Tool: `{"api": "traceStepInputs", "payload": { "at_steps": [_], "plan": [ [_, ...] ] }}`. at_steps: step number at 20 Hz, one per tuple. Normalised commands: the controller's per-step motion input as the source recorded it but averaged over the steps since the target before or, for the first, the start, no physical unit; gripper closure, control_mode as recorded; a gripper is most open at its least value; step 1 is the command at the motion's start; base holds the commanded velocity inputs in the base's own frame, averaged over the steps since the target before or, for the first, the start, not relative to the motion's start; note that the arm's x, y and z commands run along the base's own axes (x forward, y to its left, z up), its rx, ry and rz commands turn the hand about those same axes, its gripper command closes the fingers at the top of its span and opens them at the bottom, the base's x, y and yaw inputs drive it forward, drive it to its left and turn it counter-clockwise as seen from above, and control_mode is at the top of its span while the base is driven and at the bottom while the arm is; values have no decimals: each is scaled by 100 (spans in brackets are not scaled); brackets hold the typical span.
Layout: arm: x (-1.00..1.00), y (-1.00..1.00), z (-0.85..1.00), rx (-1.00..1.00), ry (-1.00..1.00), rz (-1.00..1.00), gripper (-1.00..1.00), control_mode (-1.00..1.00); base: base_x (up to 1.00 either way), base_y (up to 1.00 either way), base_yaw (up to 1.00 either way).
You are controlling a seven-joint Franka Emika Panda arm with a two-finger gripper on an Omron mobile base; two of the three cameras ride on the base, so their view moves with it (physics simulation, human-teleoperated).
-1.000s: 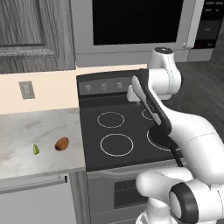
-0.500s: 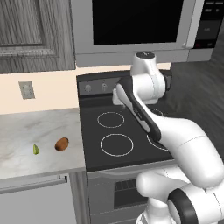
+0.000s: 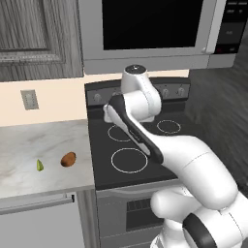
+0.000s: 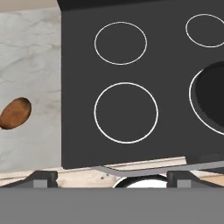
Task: Put the lemon wedge and potato in the pan. Then turn on the front right burner and set the heat to medium.
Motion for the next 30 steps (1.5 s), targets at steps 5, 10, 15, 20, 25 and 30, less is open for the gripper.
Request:
{"api": "traceStepInputs", "payload": {
  "at_steps": [5,10,15,20,25,30],
  "plan": [
    [9,60,-15,0,0,-3,-100,-100,0,0,0],
    [22,48,-27,0,0,-3,-100,-100,0,0,0],
    [21,47,-12,0,0,-4,-100,-100,0,0,0],
    [25,40,-15,0,0,-4,-100,-100,0,0,0],
    [30,32,-21,0,1,-4,-100,-100,0,0,0],
    [28,31,-21,0,2,-4,-100,-100,0,0,0]
  ]
}}
